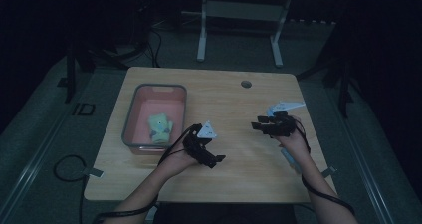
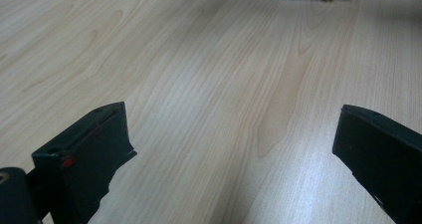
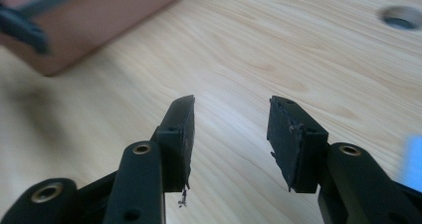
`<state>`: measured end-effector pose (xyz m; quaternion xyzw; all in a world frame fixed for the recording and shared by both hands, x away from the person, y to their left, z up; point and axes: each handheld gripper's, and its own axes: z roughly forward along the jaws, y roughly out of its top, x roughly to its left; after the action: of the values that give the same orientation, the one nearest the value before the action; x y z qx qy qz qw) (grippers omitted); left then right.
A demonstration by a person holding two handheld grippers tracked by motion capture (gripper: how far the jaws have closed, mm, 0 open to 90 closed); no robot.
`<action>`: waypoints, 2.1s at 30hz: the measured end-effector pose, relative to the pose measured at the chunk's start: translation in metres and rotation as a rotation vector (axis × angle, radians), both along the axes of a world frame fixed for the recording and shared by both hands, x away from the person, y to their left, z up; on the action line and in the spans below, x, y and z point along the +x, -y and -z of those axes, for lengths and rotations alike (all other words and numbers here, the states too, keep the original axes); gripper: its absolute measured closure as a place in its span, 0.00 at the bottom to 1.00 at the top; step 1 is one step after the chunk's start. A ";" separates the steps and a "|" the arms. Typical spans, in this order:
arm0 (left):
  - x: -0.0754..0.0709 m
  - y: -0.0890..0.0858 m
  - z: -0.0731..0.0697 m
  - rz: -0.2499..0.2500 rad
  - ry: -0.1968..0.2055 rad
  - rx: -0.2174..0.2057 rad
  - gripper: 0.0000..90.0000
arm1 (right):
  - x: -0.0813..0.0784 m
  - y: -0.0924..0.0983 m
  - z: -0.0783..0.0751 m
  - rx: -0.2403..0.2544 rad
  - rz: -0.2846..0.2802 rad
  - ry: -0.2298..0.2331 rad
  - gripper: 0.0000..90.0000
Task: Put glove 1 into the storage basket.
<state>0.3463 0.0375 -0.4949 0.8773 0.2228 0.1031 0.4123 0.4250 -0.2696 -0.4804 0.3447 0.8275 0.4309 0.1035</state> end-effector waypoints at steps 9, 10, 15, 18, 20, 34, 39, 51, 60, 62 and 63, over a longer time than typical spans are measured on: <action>-0.004 0.004 0.016 0.006 -0.010 -0.013 0.02 | 0.009 0.036 0.009 -0.059 0.196 0.016 0.62; -0.005 0.003 0.018 0.005 -0.007 -0.021 0.02 | 0.011 0.040 0.010 -0.058 0.219 0.015 0.62; -0.009 0.001 0.026 -0.007 0.020 -0.031 0.02 | 0.024 0.059 0.017 -0.074 0.345 -0.003 0.64; -0.012 -0.001 0.031 -0.010 0.028 -0.043 0.02 | 0.029 0.063 0.020 -0.095 0.379 -0.008 0.65; -0.014 -0.002 0.034 -0.012 0.039 -0.051 0.02 | 0.038 0.068 0.024 -0.104 0.421 -0.036 0.66; -0.026 -0.012 0.043 -0.051 0.111 -0.149 0.02 | 0.070 0.062 0.043 -0.210 0.459 -0.071 0.66; -0.027 -0.013 0.046 -0.063 0.114 -0.160 0.02 | 0.075 0.057 0.057 -0.259 0.445 -0.070 0.65; -0.028 -0.016 0.049 -0.077 0.131 -0.152 0.02 | 0.073 0.049 0.059 -0.256 0.475 -0.088 0.92; -0.028 -0.017 0.048 -0.088 0.147 -0.155 0.02 | 0.059 0.039 0.033 -0.192 0.495 -0.091 0.94; -0.028 -0.017 0.048 -0.085 0.152 -0.152 0.02 | 0.051 0.032 0.023 -0.161 0.491 -0.088 0.94; -0.028 -0.017 0.048 -0.086 0.151 -0.149 0.02 | 0.047 0.028 0.018 -0.153 0.483 -0.084 0.94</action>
<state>0.3184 0.0543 -0.5434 0.8236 0.2355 0.1694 0.4873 0.4722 -0.2975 -0.4981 0.5410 0.7550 0.3152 0.1946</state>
